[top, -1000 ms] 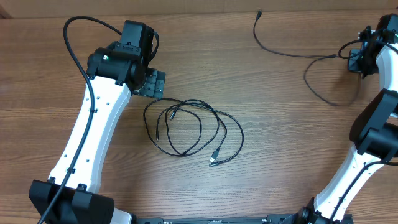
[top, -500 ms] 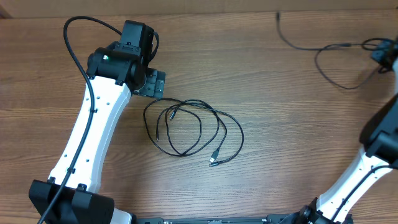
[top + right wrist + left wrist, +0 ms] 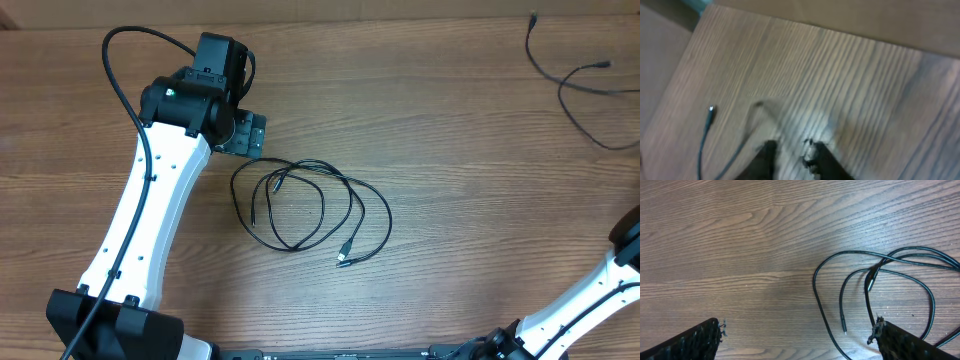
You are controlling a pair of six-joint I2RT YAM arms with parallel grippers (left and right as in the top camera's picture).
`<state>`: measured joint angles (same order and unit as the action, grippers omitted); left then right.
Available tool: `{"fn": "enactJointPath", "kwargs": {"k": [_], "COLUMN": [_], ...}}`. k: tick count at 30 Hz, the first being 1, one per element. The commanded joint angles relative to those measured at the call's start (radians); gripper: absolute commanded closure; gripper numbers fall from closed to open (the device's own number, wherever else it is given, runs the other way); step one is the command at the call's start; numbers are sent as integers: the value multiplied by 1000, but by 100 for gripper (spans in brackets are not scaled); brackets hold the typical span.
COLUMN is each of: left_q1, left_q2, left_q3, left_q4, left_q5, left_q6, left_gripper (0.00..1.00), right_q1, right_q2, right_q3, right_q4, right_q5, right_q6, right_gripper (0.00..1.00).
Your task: Untangle cables
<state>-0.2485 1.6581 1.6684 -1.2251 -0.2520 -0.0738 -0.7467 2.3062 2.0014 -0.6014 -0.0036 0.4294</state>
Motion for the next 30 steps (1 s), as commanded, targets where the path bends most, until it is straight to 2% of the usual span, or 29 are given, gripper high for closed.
{"fn": "enactJointPath", "kwargs": {"k": [1,9,18,22,30], "left_q1": [0,0,0,0,0], "left_q2": [6,6,6,6,6], "left_q3": [-5,-5,-5,-5,-5], "left_q4": [3,3,3,3,3], "left_q5": [-12,-12,-12,-12,-12], "left_q6": [15,15,15,15,15], "left_gripper": [1,1,0,0,0], "right_q1": [5,5,5,5,7], "right_q2": [-4,-4,-4,-4,-4], "right_q3": [2,2,2,2,2], "right_q4": [4,-138,-378,-470,-598], "right_q5": [-18,3,8,-105,-156], "right_q6": [-26,-41,-42,-143,-159], "right_gripper": [0,0,0,0,0]}}
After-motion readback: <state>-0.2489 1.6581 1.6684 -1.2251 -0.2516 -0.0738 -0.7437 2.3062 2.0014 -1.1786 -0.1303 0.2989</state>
